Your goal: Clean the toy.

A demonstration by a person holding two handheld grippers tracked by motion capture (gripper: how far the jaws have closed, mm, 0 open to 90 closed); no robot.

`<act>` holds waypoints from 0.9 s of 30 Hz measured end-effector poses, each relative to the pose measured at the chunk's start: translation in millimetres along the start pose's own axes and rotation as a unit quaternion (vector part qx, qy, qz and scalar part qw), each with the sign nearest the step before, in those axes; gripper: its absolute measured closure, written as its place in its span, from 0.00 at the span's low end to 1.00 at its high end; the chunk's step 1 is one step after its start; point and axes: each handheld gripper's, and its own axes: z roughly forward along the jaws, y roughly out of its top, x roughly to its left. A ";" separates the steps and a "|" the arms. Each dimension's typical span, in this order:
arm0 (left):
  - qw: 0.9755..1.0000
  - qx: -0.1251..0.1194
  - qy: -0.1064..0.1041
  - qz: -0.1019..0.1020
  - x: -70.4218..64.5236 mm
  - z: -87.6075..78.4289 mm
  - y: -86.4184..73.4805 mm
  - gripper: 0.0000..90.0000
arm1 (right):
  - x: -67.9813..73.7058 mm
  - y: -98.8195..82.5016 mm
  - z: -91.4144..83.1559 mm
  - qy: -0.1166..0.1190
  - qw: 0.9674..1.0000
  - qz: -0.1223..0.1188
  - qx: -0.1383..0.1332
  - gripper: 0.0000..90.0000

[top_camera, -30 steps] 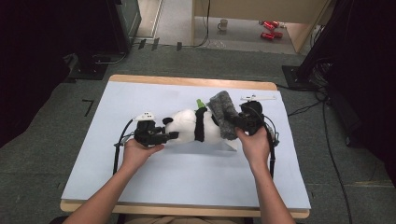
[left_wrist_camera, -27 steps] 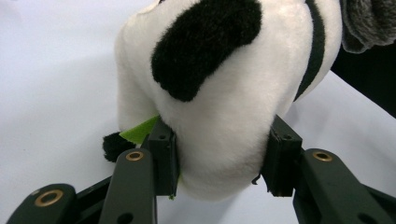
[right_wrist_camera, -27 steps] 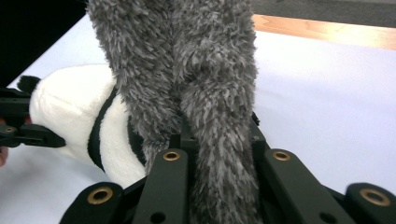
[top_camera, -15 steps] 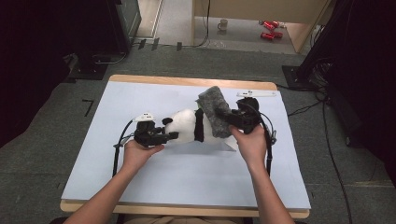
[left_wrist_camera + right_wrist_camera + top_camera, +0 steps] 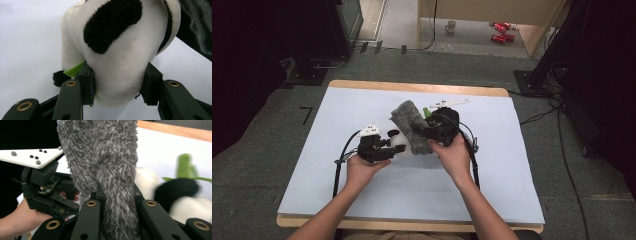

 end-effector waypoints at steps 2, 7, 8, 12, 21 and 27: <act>1.000 -0.003 0.009 0.013 -5.3 -0.3 -0.3 0.61 | 4.2 -2.1 8.0 0.000 1.000 0.000 0.010 0.85; 1.000 0.001 0.011 0.010 -4.1 1.0 -2.7 0.61 | -0.2 -7.9 18.7 -0.014 1.000 -0.004 0.018 0.86; 1.000 0.001 0.010 0.010 -3.6 1.2 -2.6 0.61 | -1.8 -7.8 17.9 -0.017 1.000 -0.005 0.019 0.85; 1.000 0.006 0.007 0.004 1.1 0.9 -2.6 0.61 | -8.7 -8.1 13.5 -0.034 0.999 -0.009 0.019 0.85; 1.000 0.016 -0.014 0.004 17.9 -2.5 2.7 0.62 | -35.8 -12.8 -1.1 -0.052 0.998 0.019 0.020 0.86; 0.999 0.026 -0.032 -0.005 27.6 -1.6 6.1 0.62 | -41.7 -13.8 -13.8 -0.060 0.998 0.025 0.006 0.86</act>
